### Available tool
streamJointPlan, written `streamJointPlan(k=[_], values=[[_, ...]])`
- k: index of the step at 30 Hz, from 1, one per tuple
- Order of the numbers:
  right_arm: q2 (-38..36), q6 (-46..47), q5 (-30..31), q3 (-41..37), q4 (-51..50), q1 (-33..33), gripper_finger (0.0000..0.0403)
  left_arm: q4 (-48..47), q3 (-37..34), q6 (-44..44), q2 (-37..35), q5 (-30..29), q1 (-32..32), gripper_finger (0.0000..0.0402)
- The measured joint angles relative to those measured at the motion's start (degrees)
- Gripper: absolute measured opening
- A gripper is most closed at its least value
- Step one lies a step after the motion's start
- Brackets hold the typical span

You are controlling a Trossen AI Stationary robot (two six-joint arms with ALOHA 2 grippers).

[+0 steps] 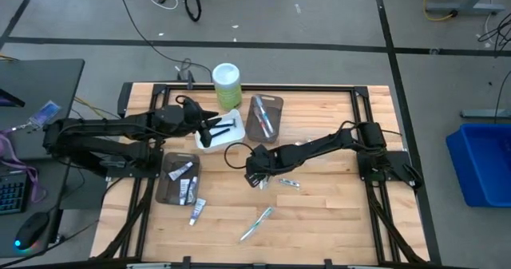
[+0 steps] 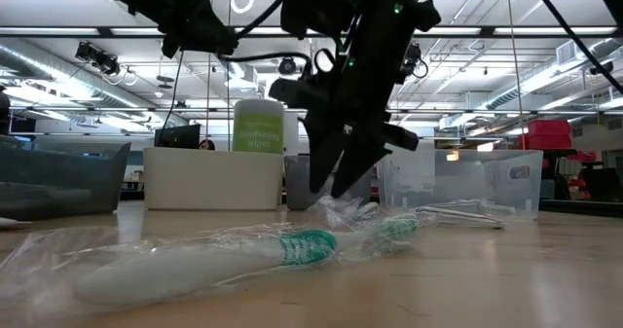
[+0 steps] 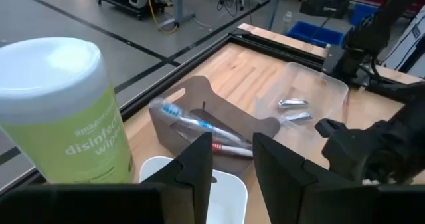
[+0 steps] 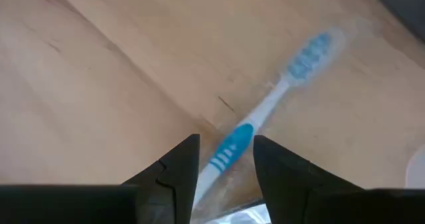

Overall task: Pick & Place Travel size toiletries
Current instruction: Put the blue toothbrush into the top black bin

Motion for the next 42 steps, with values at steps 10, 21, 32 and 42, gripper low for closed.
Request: streamJointPlan(k=[10,21,32,42], values=[[3.9,-0.3,-2.37,0.24,0.28,-0.05,0.0148,-0.11,0.0,0.19,0.0,0.02,-0.01,0.0114],[4.14,-3.64,-3.0,0.15,0.35,0.76,0.0038,-0.13,0.0,1.78,0.0,0.0,0.0,0.0114],[-3.79,-13.5,0.27,2.54,-3.0,1.49,0.002,-0.13,0.0,3.85,0.0,0.0,0.0,0.0114],[-12.87,-29.0,31.3,3.48,-3.57,-4.34,0.0026,0.13,0.0,6.04,0.0,-0.47,-0.02,0.0114]])
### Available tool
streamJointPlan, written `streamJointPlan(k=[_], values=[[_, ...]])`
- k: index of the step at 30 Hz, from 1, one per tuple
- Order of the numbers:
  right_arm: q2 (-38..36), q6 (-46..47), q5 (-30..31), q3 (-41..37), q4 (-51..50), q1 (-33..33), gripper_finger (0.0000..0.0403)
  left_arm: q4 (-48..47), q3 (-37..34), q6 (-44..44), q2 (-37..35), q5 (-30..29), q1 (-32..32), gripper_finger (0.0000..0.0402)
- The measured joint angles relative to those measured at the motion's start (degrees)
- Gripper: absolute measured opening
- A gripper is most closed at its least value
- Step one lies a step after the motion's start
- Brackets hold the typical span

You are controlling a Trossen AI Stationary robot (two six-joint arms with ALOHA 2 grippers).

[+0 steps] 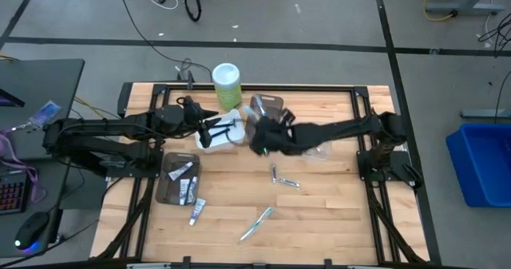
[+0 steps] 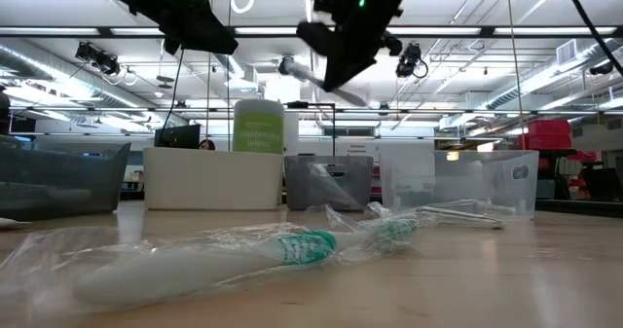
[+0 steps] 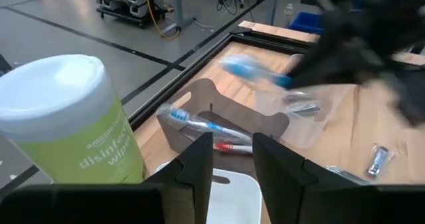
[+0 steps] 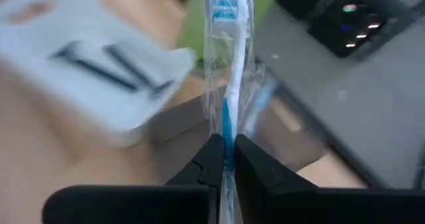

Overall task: Pick & Place Travel size toiletries
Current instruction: Put the blue toothbrush into the top black bin, then put the silver nail cutter into the transparent bin

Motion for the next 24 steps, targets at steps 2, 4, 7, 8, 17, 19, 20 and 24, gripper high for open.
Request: streamJointPlan(k=[2,4,7,8,17,19,20,24], values=[[0.46,-1.91,0.16,-0.07,1.86,-2.8,0.0027,0.23,0.0,0.07,0.0,-0.21,0.02,0.0114],[1.63,-1.37,-2.09,-0.11,4.64,-5.74,0.0028,0.19,0.0,0.09,0.0,-0.21,0.01,0.0114],[3.75,-0.11,-4.61,-1.82,7.55,-9.79,0.0029,0.19,0.0,0.11,0.0,-0.21,0.01,0.0114],[4.18,0.31,-5.56,-2.38,8.22,-10.96,0.0029,0.19,0.0,0.11,0.0,-0.21,0.01,0.0114],[6.49,1.12,-19.38,-5.49,10.81,-17.07,0.0087,0.21,0.0,1.03,0.0,-0.25,0.02,0.0114],[6.52,2.41,-19.28,-5.49,10.76,-17.15,0.0105,0.24,0.0,1.03,0.0,-0.25,0.01,0.0114],[6.52,2.47,-19.23,-5.49,10.78,-17.19,0.0114,0.3,0.0,1.03,0.0,-0.28,0.02,0.0114],[5.04,2.2,-19.36,-5.49,10.56,-17.12,0.0144,0.3,0.0,0.78,0.0,-0.7,0.02,0.0114]])
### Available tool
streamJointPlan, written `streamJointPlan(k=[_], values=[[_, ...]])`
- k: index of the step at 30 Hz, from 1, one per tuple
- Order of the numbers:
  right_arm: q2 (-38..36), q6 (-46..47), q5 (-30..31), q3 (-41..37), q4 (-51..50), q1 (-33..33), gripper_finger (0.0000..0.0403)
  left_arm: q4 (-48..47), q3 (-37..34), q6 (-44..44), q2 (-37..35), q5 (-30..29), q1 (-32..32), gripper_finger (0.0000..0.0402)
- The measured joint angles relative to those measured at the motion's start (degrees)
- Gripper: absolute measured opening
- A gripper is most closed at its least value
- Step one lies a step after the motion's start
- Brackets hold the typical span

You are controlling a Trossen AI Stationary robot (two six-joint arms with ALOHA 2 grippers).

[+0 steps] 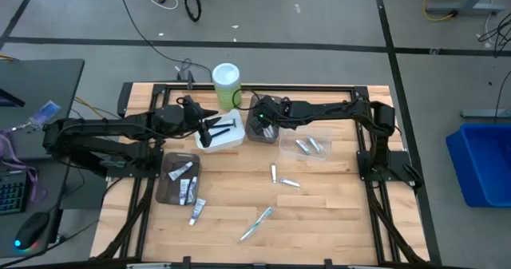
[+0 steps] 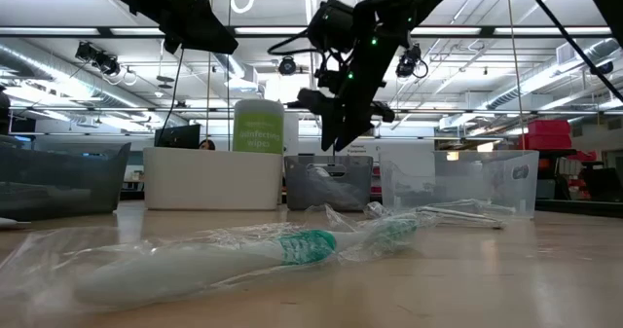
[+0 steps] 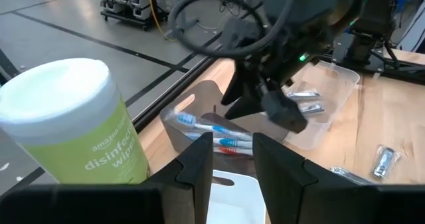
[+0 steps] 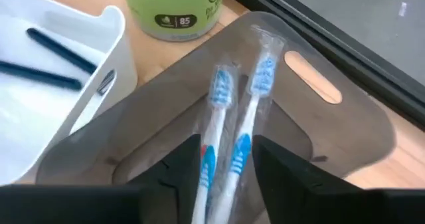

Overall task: Pick & Place Travel size toiletries
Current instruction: Put the silver nail cutter into the transparent bin

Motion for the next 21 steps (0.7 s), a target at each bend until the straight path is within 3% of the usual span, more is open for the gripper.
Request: streamJointPlan(k=[6,9,15,21], values=[[-3.13,-3.27,-0.13,0.02,-2.32,2.19,0.0179,0.52,0.0,-0.46,0.0,-0.79,0.0,0.0114],[-5.13,-3.36,-4.52,0.04,-2.39,5.21,0.0187,1.27,0.0,-0.5,0.0,-0.79,0.0,0.0114],[-6.19,-0.08,-15.29,0.17,-6.8,14.88,0.018,1.11,0.0,-1.52,0.0,-0.31,0.0,0.0114],[-5.44,0.89,-14.62,-0.53,-17.81,26.5,0.0178,1.13,0.0,-1.34,0.0,-0.16,-0.02,0.0114]])
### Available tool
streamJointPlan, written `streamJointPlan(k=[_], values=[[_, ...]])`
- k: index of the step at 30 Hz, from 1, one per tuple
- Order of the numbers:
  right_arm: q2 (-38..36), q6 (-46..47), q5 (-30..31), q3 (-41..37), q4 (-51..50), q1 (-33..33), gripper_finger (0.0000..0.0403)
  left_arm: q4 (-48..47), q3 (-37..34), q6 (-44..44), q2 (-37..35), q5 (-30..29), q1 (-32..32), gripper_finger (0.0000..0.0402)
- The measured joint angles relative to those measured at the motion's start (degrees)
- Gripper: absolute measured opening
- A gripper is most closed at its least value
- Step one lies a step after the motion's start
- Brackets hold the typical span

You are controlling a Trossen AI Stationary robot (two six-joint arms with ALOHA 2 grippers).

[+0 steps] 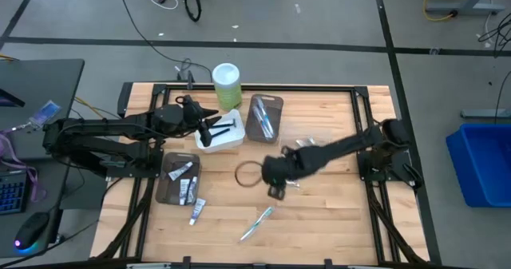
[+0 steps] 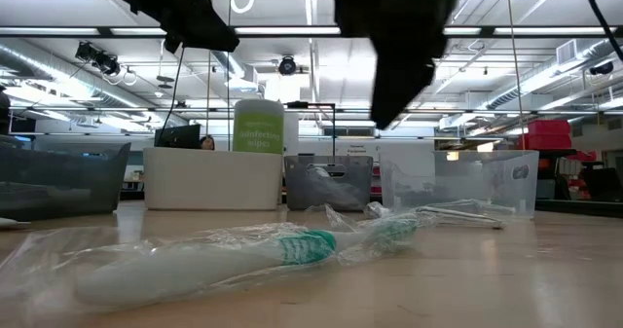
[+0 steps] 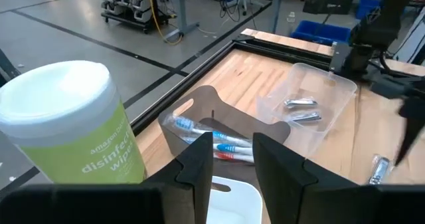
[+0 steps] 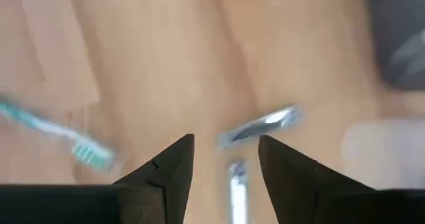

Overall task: Pick & Place Travel size toiletries
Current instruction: Put the silver nail cutter into the transparent bin

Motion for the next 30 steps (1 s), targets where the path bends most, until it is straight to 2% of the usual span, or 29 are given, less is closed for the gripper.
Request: streamJointPlan(k=[3,7,13,17,20,23,30], values=[[0.23,5.41,0.16,-2.74,0.44,3.29,0.0188,0.03,0.0,-0.94,0.02,-0.06,0.0,0.0114],[1.04,11.79,-1.74,-7.4,2.82,4.57,0.0214,0.05,0.0,-5.76,0.02,-0.18,0.0,0.0114],[0.98,15.41,0.36,-14.41,3.18,3.29,0.0254,-0.12,0.0,-8.8,0.02,0.0,0.0,0.0114],[0.96,15.01,0.3,-19.8,11.85,2.54,0.026,-0.17,0.0,-9.06,0.02,1.69,0.0,0.0114],[0.49,15.06,0.56,-22.51,16.11,2.48,0.0245,-0.15,0.0,-8.76,0.02,1.74,-0.02,0.0114],[0.47,15.66,0.77,-23.45,16.88,2.46,0.0213,-0.17,0.0,-8.87,0.02,1.73,0.0,0.0114],[-0.11,15.19,-0.23,-22.91,16.24,2.18,0.0091,-0.17,0.0,-8.52,0.02,0.9,0.0,0.0114]])
